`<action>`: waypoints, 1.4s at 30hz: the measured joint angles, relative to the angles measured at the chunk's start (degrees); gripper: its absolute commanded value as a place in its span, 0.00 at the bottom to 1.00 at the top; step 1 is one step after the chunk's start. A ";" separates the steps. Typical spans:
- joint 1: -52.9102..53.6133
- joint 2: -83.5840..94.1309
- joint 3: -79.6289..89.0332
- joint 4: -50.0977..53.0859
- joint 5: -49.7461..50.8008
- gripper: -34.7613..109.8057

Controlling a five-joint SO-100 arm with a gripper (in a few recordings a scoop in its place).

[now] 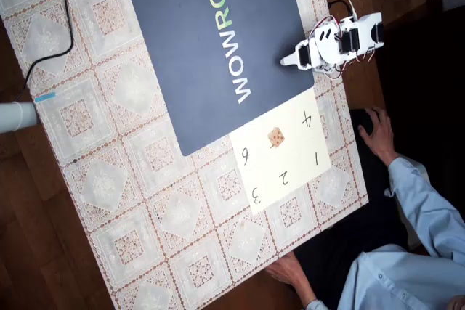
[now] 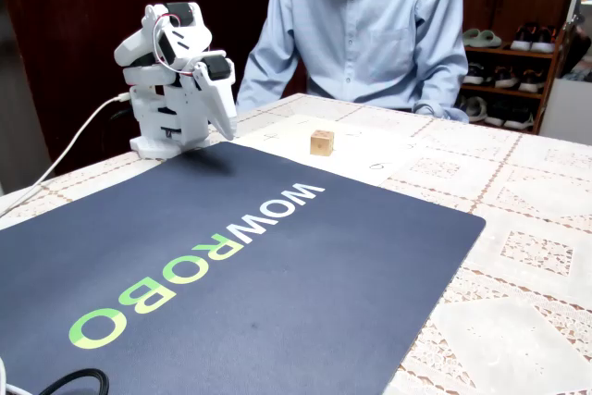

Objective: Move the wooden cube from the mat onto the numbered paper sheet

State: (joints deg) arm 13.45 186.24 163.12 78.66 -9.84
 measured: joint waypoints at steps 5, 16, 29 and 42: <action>1.49 0.09 0.18 -0.18 0.09 0.24; 2.20 0.09 0.35 -0.18 1.67 0.24; 2.20 0.09 1.93 -1.76 3.60 0.24; 3.34 0.09 2.99 -1.93 3.78 0.25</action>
State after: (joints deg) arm 16.79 186.33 166.11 76.73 -6.06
